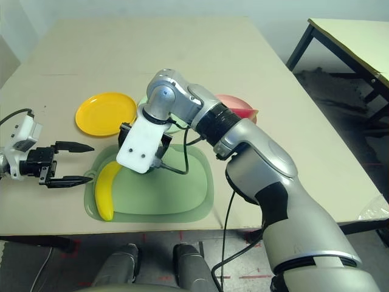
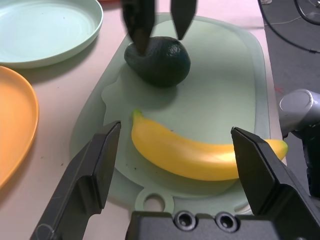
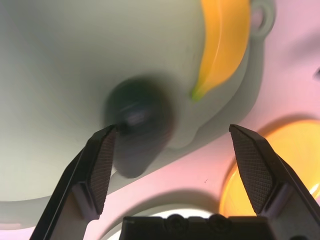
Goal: Place the fruits into color-matched plates.
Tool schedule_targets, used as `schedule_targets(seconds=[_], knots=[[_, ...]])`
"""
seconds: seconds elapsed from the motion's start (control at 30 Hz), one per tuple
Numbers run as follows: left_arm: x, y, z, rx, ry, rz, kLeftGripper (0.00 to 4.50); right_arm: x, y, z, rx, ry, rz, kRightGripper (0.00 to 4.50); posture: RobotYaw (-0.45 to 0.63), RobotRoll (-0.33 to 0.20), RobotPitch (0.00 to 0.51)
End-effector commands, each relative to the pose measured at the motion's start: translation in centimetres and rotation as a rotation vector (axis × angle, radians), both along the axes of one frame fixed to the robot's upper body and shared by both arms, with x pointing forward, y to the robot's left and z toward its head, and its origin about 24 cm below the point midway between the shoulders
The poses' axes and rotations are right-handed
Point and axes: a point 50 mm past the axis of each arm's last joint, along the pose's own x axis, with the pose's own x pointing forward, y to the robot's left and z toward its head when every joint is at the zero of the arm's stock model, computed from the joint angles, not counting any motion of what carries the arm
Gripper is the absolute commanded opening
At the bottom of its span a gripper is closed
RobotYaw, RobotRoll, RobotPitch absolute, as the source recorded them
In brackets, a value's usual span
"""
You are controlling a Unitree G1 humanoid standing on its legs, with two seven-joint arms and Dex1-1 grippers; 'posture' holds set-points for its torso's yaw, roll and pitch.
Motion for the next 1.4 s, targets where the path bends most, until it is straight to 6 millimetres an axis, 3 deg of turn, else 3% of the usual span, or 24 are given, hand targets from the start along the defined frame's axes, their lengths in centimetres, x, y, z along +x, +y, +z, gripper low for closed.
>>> schedule_targets(seconds=[0.03, 0.47, 0.93, 1.17, 1.4], knots=[[-0.6, 0.4, -0.2, 0.028, 0.011, 0.002, 4.5, 0.5, -0.1, -0.3, -0.012, 0.002, -0.038, 4.49, 0.11, 0.0, 0.15], [-0.7, 0.3, -0.2, 0.03, 0.009, 0.007, 4.5, 0.3, -0.4, -0.7, -0.072, 0.03, -0.03, 4.49, 0.11, 0.0, 0.147], [-0.9, 0.5, -0.2, 0.034, 0.006, 0.017, 4.5, 1.4, -1.1, 0.9, -0.111, -0.147, 0.064, 4.49, 0.13, 0.0, 0.135], [-1.2, 0.6, -0.3, 0.035, 0.007, 0.028, 4.5, 1.3, -0.8, -0.2, -0.124, -0.313, 0.27, 4.49, 0.14, 0.0, 0.135], [-1.5, 0.5, -0.5, 0.03, 0.007, 0.036, 4.5, 1.5, -0.3, -0.7, -0.124, -0.365, 0.344, 4.49, 0.16, 0.0, 0.135]])
